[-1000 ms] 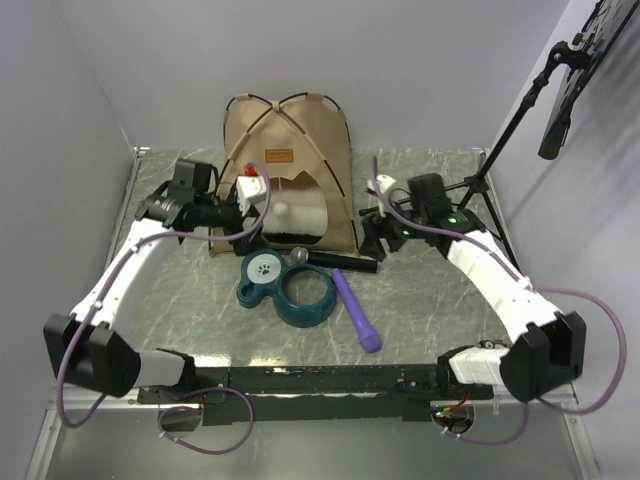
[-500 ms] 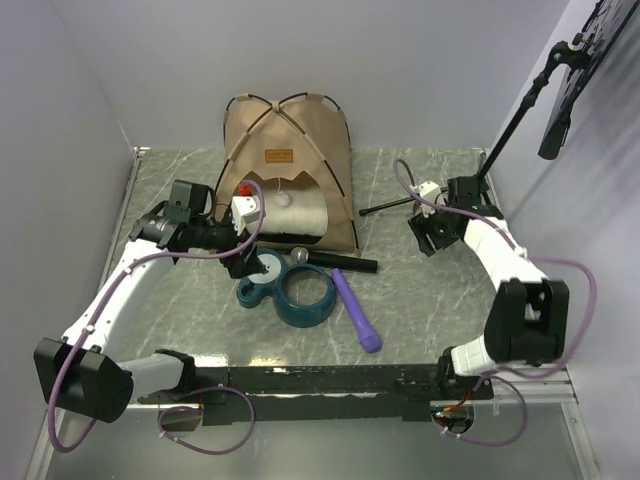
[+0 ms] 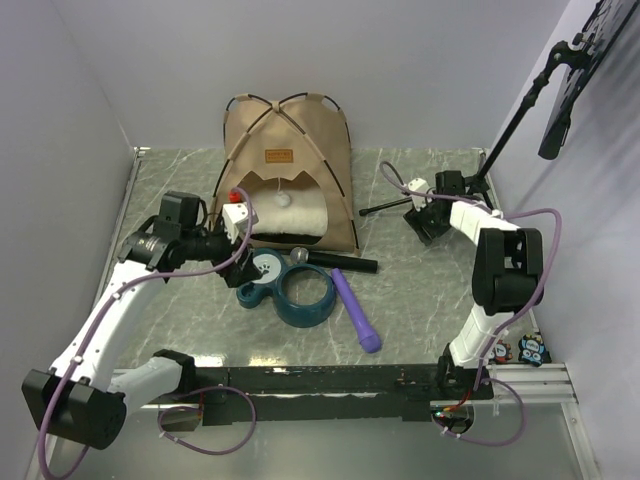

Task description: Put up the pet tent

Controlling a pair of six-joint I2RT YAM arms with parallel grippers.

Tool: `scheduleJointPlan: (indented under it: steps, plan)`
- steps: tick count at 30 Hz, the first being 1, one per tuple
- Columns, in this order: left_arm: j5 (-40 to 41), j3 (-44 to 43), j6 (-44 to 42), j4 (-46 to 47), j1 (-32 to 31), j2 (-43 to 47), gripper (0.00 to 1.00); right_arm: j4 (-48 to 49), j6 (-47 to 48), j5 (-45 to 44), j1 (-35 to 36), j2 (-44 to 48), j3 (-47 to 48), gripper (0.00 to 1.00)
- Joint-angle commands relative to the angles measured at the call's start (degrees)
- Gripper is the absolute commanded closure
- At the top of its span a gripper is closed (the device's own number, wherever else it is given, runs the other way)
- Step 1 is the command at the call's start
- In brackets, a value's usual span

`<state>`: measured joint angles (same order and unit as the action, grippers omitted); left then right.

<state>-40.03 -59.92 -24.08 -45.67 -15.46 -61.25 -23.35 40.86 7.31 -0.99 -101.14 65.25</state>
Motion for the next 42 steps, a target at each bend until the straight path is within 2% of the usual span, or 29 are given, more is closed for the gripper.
scheduleJointPlan:
  steps: [1, 9, 15, 18, 23, 31, 42]
  plan:
    - [1.1, 0.9, 3.3, 2.0, -0.1, 2.5, 0.07, 1.7, 2.6, 4.2, -0.1, -3.5, 4.7, 0.31]
    - [0.0, -0.5, 6.3, 0.8, -0.1, 3.8, 0.08, 1.6, 3.3, 5.1, 0.1, -6.8, 8.2, 0.33]
    - [-0.3, 0.7, 5.2, -0.7, -0.1, 4.6, 0.08, -4.2, 4.3, 13.3, 0.6, 0.8, 8.0, 0.34]
    - [-1.4, 1.4, 6.0, 0.5, -0.1, 4.4, 0.08, -4.8, 4.1, 14.4, 0.6, 3.0, 8.7, 0.32]
    - [-2.1, 0.4, 6.2, 1.4, -0.1, 2.8, 0.08, -3.6, 6.2, 11.1, 0.6, -1.0, 12.7, 0.3]
    - [-1.2, 0.1, 5.4, 0.8, -0.1, 1.8, 0.08, -3.6, 6.6, 10.5, 0.6, -6.8, 17.7, 0.3]
    - [-1.4, -1.1, 4.7, 0.4, 0.0, -0.5, 0.08, 2.9, 8.1, 8.7, 0.6, -10.8, 17.0, 0.29]
